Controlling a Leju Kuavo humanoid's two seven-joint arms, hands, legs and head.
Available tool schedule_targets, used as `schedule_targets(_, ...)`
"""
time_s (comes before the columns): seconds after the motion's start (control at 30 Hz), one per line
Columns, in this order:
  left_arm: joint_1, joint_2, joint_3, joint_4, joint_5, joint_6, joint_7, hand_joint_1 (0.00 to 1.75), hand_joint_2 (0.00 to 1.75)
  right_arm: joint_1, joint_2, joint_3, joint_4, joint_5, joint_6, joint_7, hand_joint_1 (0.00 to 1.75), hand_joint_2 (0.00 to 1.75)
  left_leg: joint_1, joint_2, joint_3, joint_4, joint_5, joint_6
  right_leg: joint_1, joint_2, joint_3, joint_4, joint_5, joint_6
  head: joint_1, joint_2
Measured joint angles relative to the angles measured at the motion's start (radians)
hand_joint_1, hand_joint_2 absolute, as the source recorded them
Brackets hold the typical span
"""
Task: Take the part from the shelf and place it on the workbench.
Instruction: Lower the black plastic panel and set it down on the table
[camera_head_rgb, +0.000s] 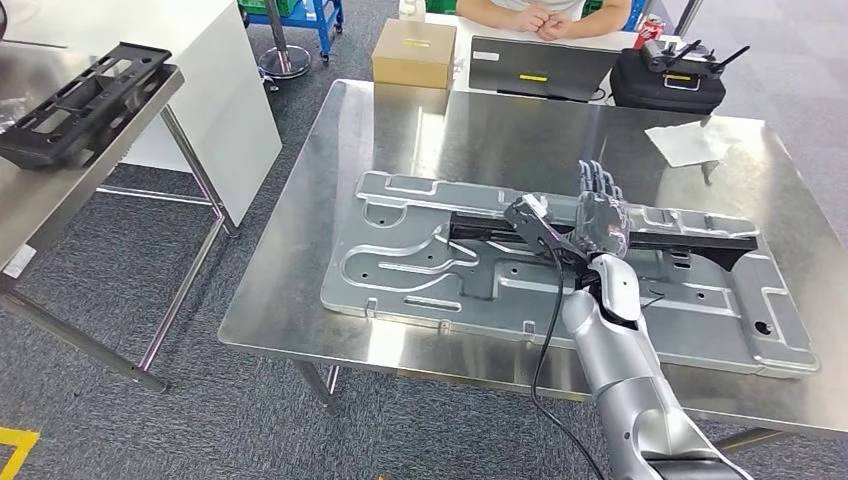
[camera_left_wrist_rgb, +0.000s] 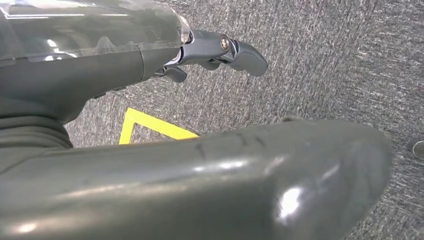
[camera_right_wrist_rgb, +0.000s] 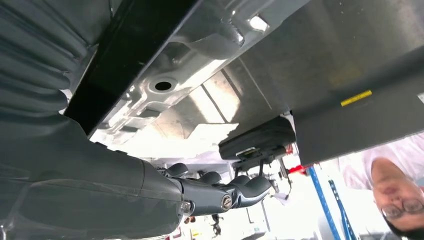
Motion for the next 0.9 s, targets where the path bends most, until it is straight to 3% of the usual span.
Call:
schedule_targets(0.07,0.0,-0.001,0.002,0.0,0.001,0.005,-0.004,0.0,0.0,0.004,-0.003,0.004,0.0,-0.004,-0.058,-0.024,0.0,1.75,0.0,0.0,-0.001,0.0,0.0,0.0,0.0,0.0,0.0,0.0,0.0,0.0,0.0,0.0)
schedule_targets(0.13,0.0,-0.003,0.004,0.0,0.002,0.012,-0.008,0.0,0.0,0.009,-0.006,0.009,0.002,0.003,-0.131,-0.048,0.0,0.87,0.0,-0.001,-0.002,0.0,0.001,0.0,0.0,-0.001,-0.001,0.0,0.0,0.0,0.0,0.0)
schedule_targets(0.2,0.0,-0.004,0.006,0.0,0.003,0.018,-0.009,0.0,0.0,0.012,-0.007,0.013,0.006,0.003,-0.179,-0.061,0.0,0.87,0.0,-0.001,-0.003,0.0,0.001,0.001,0.0,-0.001,-0.002,0.001,0.001,0.0,0.0,0.0)
schedule_targets(0.27,0.0,-0.005,0.009,0.0,0.003,0.023,-0.009,0.0,0.0,0.011,-0.007,0.014,0.009,-0.029,-0.189,-0.079,0.0,1.75,0.0,-0.001,-0.003,0.0,0.001,0.001,0.0,-0.002,-0.002,0.001,0.0,0.0,0.0,0.0)
schedule_targets(0.6,0.0,-0.006,0.012,0.0,0.001,0.03,-0.005,0.0,0.0,-0.048,-0.034,0.013,0.032,-0.174,-0.12,-0.114,0.0,1.75,0.0,-0.002,-0.003,0.0,0.0,0.0,0.0,-0.003,-0.002,0.0,-0.001,-0.001,0.0,0.0)
schedule_targets(0.9,0.003,-0.005,0.011,0.0,-0.022,0.004,-0.005,0.0,0.0,-0.114,-0.147,-0.043,0.062,-0.154,-0.118,-0.022,0.0,1.75,-0.002,-0.015,-0.011,0.001,0.004,0.005,-0.002,-0.016,-0.004,0.0,0.0,0.001,0.0,0.0)
